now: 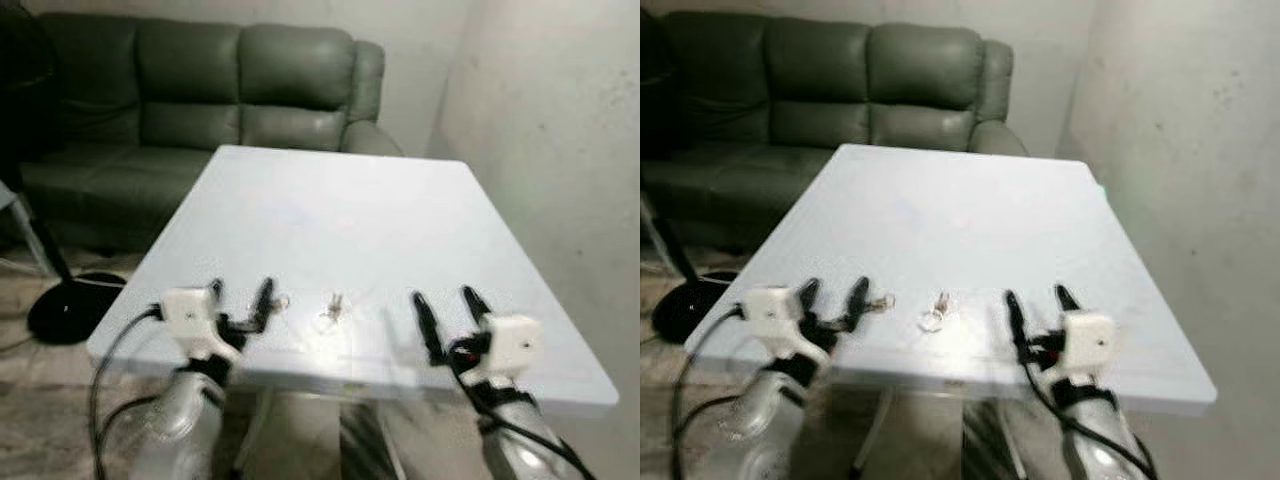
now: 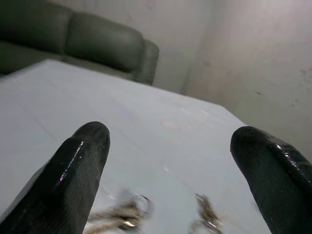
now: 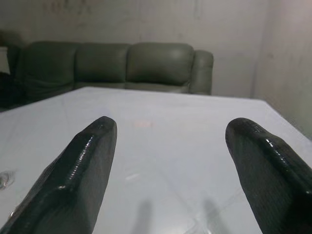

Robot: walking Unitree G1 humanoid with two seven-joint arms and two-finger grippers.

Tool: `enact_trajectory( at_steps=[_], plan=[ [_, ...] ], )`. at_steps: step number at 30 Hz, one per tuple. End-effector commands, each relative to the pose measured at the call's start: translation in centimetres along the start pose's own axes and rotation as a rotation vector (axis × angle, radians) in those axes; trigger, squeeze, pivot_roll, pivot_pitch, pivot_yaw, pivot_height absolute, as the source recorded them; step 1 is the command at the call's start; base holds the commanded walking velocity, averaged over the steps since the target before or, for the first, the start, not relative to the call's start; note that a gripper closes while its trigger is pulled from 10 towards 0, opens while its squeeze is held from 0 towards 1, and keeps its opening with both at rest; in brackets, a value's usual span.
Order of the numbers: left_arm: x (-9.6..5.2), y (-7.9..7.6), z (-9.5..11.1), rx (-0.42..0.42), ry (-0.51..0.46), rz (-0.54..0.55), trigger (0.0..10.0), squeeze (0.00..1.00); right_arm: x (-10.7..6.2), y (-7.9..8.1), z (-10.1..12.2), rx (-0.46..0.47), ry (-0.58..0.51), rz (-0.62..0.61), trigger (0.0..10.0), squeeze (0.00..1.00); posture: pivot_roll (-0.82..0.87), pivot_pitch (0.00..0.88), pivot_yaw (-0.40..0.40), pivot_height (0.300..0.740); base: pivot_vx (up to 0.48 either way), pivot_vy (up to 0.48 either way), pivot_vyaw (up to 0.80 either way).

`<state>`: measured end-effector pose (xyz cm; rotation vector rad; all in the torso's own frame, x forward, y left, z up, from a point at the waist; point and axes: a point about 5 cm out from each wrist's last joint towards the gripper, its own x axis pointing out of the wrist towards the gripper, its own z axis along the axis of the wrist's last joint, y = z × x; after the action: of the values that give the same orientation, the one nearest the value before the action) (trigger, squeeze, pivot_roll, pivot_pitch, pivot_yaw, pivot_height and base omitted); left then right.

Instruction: Hang keys on a hook

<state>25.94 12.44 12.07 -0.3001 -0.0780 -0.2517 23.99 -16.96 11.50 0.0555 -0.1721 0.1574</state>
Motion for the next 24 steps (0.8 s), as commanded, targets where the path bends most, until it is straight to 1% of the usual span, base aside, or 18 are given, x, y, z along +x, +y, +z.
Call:
enact_trajectory(
  at_steps=[1,5,8,9,11,13,16,19,21,22,24],
  plan=[
    [-0.1,0.7,0.5,0.033,-0.023,0.04,10.0,0.0,0.5,0.8,0.5,0.016,-0.023,0.03,10.0,0.0,0.01,0.0,-0.051,0.74,0.0,0.0,0.0],
    [-0.1,0.6,0.3,0.055,-0.023,0.037,10.0,0.0,0.7,0.9,0.4,0.003,-0.01,0.065,10.0,0.0,0.01,0.0,-0.054,0.74,0.0,0.0,0.0],
    [-0.1,0.4,0.2,0.075,-0.021,0.015,10.0,0.0,1.2,0.9,0.4,-0.004,-0.001,0.102,10.0,0.0,0.01,0.0,-0.054,0.74,0.0,0.0,0.0],
    [-0.1,0.4,0.1,0.097,-0.019,0.004,10.0,0.0,1.4,0.8,0.4,-0.012,0.004,0.112,10.0,0.0,0.01,0.0,-0.054,0.74,0.0,0.0,0.0],
    [-0.1,0.3,-0.1,0.101,-0.007,-0.014,10.0,0.0,1.7,0.6,0.4,-0.029,0.016,0.128,10.0,0.0,0.01,0.0,-0.056,0.74,0.0,0.0,0.0],
    [-0.3,0.2,-0.3,0.124,0.007,-0.042,10.0,0.0,2.1,0.5,0.3,-0.043,0.034,0.157,10.0,0.0,0.01,0.0,-0.058,0.74,0.0,0.0,0.0],
    [-0.3,0.1,-0.5,0.152,0.02,-0.072,10.0,0.0,2.5,0.5,0.2,-0.09,0.059,0.213,10.0,0.0,0.01,0.0,-0.059,0.74,0.0,0.0,0.0],
    [-0.5,-0.5,-1.1,0.178,0.048,-0.121,10.0,0.0,3.4,0.6,0.4,-0.068,0.073,0.29,10.0,0.0,0.01,0.0,-0.058,0.74,0.0,0.0,0.0],
    [-0.6,-0.7,-1.3,0.186,0.057,-0.135,10.0,0.0,3.7,0.7,0.4,-0.082,0.078,0.313,10.0,0.0,0.01,0.0,-0.058,0.74,0.0,0.0,0.0],
    [-0.6,-0.7,-1.3,0.186,0.057,-0.135,10.0,0.0,3.7,0.7,0.4,-0.082,0.078,0.313,10.0,0.0,0.01,0.0,-0.058,0.74,0.0,0.0,0.0],
    [-0.8,-1.2,-1.7,0.183,0.067,-0.165,10.0,0.0,4.3,0.8,0.4,-0.073,0.091,0.341,10.0,0.0,0.01,0.003,-0.06,0.74,0.0,0.0,0.0]
  ],
)
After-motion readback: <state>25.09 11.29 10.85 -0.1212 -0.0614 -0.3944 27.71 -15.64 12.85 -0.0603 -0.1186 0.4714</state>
